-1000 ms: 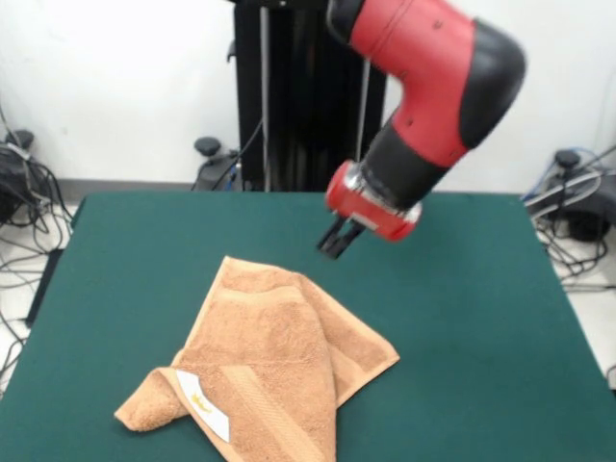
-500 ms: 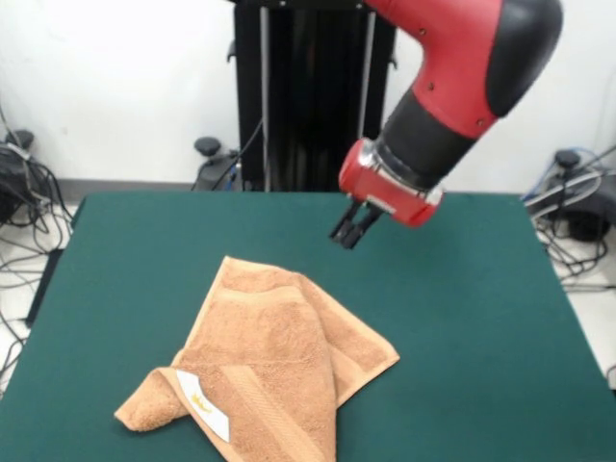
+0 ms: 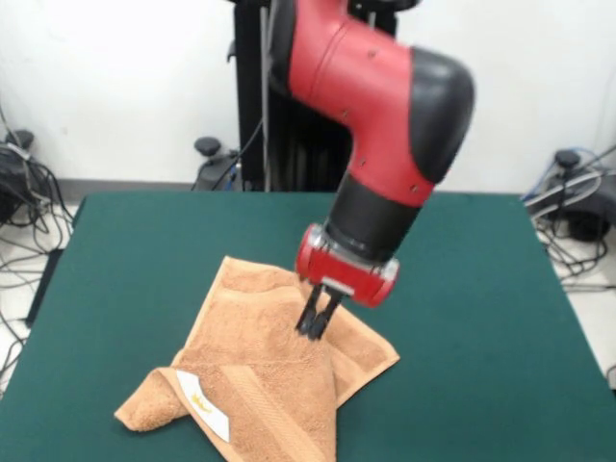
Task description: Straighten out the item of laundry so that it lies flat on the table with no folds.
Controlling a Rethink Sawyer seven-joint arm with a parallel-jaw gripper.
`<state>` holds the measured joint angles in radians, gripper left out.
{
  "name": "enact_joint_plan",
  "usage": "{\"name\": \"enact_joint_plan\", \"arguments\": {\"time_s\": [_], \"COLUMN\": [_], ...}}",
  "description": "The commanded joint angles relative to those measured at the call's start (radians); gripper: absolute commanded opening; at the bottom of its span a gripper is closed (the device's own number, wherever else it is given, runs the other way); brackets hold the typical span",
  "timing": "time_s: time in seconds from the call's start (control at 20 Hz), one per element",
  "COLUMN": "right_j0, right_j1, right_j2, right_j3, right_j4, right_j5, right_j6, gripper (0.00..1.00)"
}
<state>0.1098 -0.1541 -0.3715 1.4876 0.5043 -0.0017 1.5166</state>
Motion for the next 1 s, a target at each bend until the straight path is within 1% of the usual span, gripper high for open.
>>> {"name": "enact_joint_plan", "arguments": {"time_s": [0.05, 0.25, 0.3, 0.4, 0.45, 0.5, 0.6, 0.7, 0.8, 1.0], "right_j0": [-0.065, -0.016, 0.044, 0.191, 0.211, 0.223, 0.225, 0.208, 0.2, 0.221], "right_j1": [0.036, 0.073, 0.104, 0.214, 0.239, 0.249, 0.221, 0.178, 0.169, 0.254], "right_j2": [0.371, 0.328, 0.245, -0.007, -0.059, -0.095, -0.1, -0.063, -0.044, -0.067], "right_j3": [-0.012, -0.055, -0.094, -0.195, -0.208, -0.213, -0.176, -0.136, -0.126, -0.171], "right_j4": [-0.118, -0.075, -0.018, 0.113, 0.134, 0.133, 0.143, 0.147, 0.152, 0.186], "right_j5": [-0.025, -0.021, 0.024, 0.176, 0.215, 0.253, 0.278, 0.255, 0.23, 0.182], "right_j6": [0.137, 0.187, 0.197, 0.249, 0.273, 0.281, 0.313, 0.316, 0.307, 0.316], "gripper": [0.0, 0.0, 0.0, 0.0, 0.0, 0.0, 0.0, 0.0, 0.0, 0.0]}}
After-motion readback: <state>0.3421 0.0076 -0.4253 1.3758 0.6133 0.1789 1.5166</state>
